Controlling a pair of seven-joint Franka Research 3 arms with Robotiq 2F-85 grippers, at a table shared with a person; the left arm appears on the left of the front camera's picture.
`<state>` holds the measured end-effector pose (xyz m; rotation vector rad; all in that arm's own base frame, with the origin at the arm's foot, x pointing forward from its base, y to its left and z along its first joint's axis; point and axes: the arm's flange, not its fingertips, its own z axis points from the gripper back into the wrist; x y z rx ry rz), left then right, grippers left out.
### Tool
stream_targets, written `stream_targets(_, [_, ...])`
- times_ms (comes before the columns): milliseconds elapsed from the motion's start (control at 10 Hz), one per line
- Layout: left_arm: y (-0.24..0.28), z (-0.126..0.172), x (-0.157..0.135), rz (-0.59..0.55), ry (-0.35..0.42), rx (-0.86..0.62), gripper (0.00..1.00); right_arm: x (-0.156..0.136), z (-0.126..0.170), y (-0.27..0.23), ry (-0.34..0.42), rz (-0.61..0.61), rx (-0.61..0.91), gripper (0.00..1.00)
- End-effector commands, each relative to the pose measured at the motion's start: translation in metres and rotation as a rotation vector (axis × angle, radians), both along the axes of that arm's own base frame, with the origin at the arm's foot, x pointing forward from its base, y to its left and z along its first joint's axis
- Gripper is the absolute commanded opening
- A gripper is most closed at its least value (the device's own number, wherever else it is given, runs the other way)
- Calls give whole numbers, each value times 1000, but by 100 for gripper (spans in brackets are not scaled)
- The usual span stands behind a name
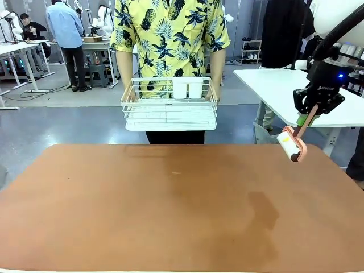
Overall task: Clean the table.
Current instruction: Place the Lint Roller down when the Dish drying rack is positioned in the middle of the table.
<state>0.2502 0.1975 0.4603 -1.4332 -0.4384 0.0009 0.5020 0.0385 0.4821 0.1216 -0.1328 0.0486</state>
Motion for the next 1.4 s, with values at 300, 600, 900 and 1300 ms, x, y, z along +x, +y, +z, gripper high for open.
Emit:
stream_targets(300, [2,2,-2,-5,-15,-15,100,2,3,2,3,5,-3,21])
stream_targets(600, [2,2,-2,-5,-15,-15,100,2,3,2,3,5,-3,21])
stream_targets(900, [2,2,-2,-5,-15,-15,100,2,3,2,3,5,-3,21])
stream_targets(1300, [2,2,-2,-5,-15,-15,100,2,3,2,3,5,-3,21])
